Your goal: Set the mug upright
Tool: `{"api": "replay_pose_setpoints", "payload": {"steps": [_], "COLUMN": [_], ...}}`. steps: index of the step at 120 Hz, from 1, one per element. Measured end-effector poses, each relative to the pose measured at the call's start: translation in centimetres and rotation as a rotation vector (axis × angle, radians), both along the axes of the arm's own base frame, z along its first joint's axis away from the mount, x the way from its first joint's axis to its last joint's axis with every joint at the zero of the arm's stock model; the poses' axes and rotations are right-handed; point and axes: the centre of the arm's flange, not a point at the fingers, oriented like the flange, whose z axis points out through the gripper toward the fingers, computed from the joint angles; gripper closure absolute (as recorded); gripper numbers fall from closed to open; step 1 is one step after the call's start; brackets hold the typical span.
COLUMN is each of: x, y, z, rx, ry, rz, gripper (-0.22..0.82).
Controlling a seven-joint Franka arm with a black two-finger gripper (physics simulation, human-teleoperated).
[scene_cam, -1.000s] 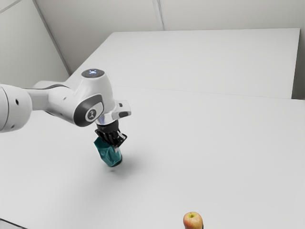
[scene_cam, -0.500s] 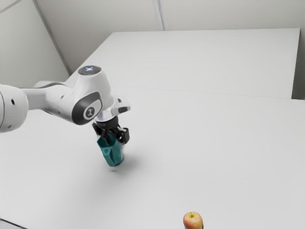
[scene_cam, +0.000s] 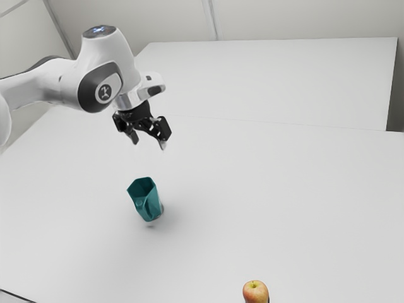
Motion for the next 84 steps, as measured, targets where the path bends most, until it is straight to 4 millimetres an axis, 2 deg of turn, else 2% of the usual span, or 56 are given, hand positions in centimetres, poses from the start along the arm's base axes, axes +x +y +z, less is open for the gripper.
{"api": "replay_pose_setpoints", "payload": {"steps": [24, 46, 84], "x": [1.0, 2.3, 3.8], "y": [1.0, 1.9, 3.0], "z": [2.5, 5.9, 9.0], "rx": [-0.003, -0.006, -0.007], "ry": [0.064, 0.083, 0.098], "rz": [0.034, 0.059, 0.087], "gripper": [0.02, 0.02, 0.01]}}
